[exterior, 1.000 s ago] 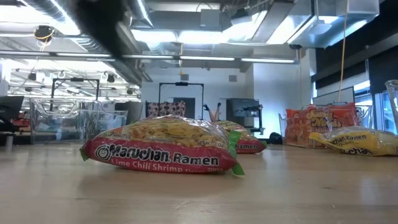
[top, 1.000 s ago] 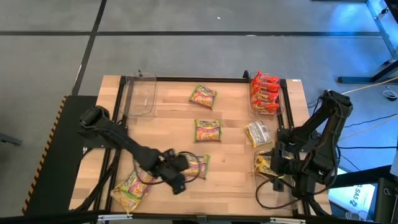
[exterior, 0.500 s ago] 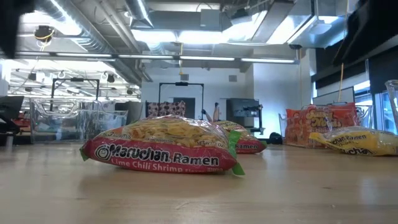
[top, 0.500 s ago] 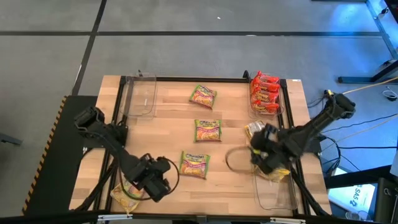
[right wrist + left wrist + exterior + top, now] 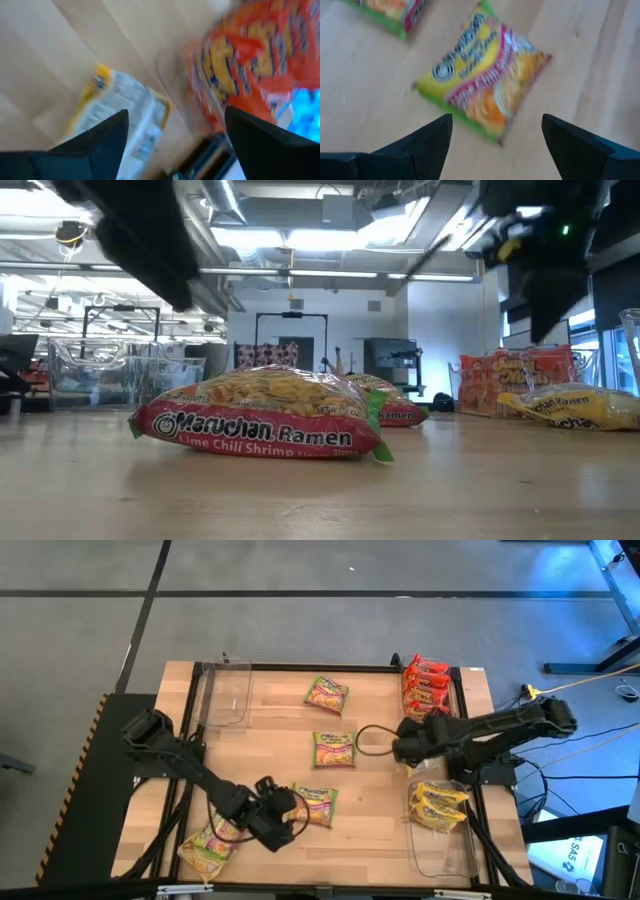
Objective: Sort Maruchan noodles
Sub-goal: Put the yellow noodle pack into the bottom transparent bin
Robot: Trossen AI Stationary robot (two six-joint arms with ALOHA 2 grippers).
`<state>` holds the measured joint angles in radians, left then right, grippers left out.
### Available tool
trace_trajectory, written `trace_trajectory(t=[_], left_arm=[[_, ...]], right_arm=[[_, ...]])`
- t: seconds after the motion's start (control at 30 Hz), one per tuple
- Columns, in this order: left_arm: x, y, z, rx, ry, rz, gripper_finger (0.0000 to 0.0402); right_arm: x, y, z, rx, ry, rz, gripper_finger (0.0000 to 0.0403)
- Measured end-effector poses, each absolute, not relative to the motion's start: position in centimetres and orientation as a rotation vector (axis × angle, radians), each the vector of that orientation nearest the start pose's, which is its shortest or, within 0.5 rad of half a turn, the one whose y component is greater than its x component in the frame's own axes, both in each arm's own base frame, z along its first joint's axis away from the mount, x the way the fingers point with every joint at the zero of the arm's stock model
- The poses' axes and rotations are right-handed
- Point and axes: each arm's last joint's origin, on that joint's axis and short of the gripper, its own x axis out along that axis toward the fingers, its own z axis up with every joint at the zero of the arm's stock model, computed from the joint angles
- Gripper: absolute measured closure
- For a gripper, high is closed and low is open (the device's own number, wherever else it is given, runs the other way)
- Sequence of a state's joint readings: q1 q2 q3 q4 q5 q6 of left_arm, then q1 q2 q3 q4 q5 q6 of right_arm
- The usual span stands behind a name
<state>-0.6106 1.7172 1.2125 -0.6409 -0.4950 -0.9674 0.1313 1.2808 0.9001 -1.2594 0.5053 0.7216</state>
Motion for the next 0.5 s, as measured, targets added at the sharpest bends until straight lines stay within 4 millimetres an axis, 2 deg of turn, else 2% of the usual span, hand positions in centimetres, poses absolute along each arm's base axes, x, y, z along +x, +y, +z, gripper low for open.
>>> trace_trajectory(t=[0.1, 0.2, 0.37, 0.5], left_arm=[[29.3, -17.7, 20.0, -0.265, 0.845, 0.320, 0.0099], [29.5, -17.0, 19.0, -0.248, 0.829, 0.310, 0.0099], [29.9, -16.2, 18.3, -0.225, 0.770, 0.314, 0.0099], [30.3, -15.8, 18.1, -0.219, 0.735, 0.286, 0.0099]], right_arm=[[18.1, -0.2, 21.5, 0.084, 1.438, -0.815, 0.0124], [17.4, -1.2, 20.5, 0.114, 1.510, -0.825, 0.0169], [16.6, -2.0, 19.3, 0.164, 1.583, -0.830, 0.0257], [16.5, -2.4, 18.4, 0.210, 1.591, -0.805, 0.0306]])
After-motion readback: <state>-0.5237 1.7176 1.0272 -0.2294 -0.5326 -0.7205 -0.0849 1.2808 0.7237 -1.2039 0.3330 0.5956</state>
